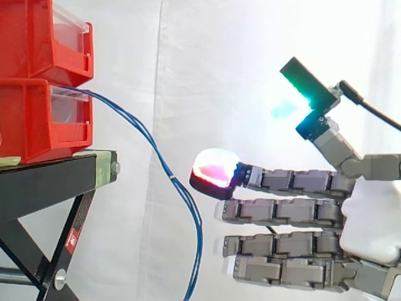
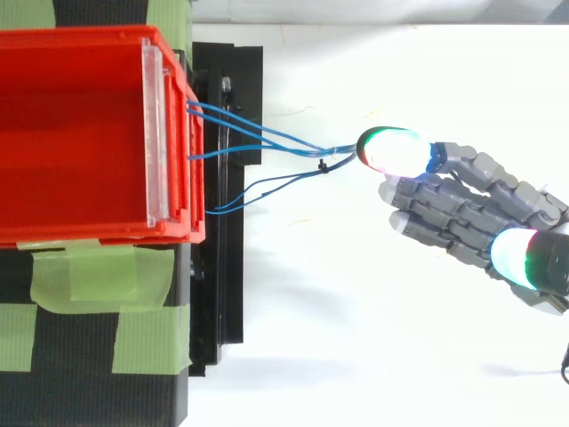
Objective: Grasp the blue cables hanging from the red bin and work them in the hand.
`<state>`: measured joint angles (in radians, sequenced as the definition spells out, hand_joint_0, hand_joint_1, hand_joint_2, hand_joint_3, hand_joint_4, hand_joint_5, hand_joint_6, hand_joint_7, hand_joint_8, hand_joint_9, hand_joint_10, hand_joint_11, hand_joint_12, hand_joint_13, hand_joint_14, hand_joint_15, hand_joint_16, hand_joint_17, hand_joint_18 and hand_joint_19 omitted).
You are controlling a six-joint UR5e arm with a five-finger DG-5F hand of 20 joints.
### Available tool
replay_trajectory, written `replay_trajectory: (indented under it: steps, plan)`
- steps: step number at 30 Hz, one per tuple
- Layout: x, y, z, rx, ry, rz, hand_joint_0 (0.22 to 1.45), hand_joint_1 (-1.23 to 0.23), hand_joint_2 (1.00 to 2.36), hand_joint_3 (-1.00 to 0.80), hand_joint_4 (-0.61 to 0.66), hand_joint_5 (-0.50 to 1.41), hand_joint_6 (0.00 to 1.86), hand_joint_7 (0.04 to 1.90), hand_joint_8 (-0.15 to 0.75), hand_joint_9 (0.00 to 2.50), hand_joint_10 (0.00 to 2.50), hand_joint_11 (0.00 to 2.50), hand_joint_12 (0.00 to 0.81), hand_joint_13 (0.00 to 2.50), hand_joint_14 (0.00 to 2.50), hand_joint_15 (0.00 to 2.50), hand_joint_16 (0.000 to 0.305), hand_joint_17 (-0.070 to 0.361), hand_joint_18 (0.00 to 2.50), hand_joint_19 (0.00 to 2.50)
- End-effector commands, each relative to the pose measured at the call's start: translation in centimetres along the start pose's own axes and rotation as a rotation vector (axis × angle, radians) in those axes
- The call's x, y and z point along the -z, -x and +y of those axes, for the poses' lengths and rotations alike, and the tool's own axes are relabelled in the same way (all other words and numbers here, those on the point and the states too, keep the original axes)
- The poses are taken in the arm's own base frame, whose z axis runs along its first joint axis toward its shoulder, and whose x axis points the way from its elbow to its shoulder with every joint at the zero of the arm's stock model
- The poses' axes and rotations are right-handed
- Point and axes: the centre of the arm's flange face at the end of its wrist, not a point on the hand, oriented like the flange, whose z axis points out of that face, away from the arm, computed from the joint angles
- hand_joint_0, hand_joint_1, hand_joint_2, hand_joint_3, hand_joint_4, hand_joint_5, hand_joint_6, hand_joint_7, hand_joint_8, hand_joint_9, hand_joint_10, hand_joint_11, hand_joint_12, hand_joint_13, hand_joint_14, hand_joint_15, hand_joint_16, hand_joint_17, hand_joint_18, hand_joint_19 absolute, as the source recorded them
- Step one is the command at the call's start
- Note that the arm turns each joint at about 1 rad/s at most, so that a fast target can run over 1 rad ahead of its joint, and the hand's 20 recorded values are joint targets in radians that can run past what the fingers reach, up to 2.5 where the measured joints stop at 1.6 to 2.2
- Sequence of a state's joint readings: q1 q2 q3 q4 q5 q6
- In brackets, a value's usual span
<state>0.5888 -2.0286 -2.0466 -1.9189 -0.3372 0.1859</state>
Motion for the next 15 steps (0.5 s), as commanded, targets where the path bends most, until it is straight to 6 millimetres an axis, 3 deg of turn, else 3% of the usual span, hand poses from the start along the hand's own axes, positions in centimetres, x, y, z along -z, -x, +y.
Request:
replay_trajectory:
  steps: [1, 4, 7, 15]
  plan:
    - [0.0, 0.7, -1.5, 0.02, -0.005, 0.003, 0.8, -0.57, 1.0, -0.91, 0.24, -0.15, 0.01, 0.71, 0.202, 0.22, 0.0, 0.15, 0.362, 0.0, 0.01, 0.23, 0.068, 0.154, 0.0, 0.22]
    - [-0.3, 0.2, -3.2, -0.031, -0.003, 0.024, 0.8, -0.57, 1.0, -0.91, 0.24, -0.14, 0.01, 0.71, 0.202, 0.22, 0.0, 0.15, 0.363, 0.0, 0.01, 0.23, 0.068, 0.153, 0.0, 0.21]
    - [-1.1, -0.8, -2.9, -0.023, 0.001, 0.028, 0.8, -0.57, 1.0, -0.91, 0.24, -0.14, 0.01, 0.71, 0.201, 0.22, 0.0, 0.14, 0.363, 0.0, 0.01, 0.23, 0.068, 0.154, 0.0, 0.22]
    - [-2.8, -0.4, -2.5, 0.002, -0.006, 0.065, 0.81, -0.57, 1.0, -0.92, 0.24, -0.14, 0.01, 0.71, 0.2, 0.22, 0.0, 0.14, 0.362, 0.0, 0.01, 0.23, 0.068, 0.154, 0.0, 0.22]
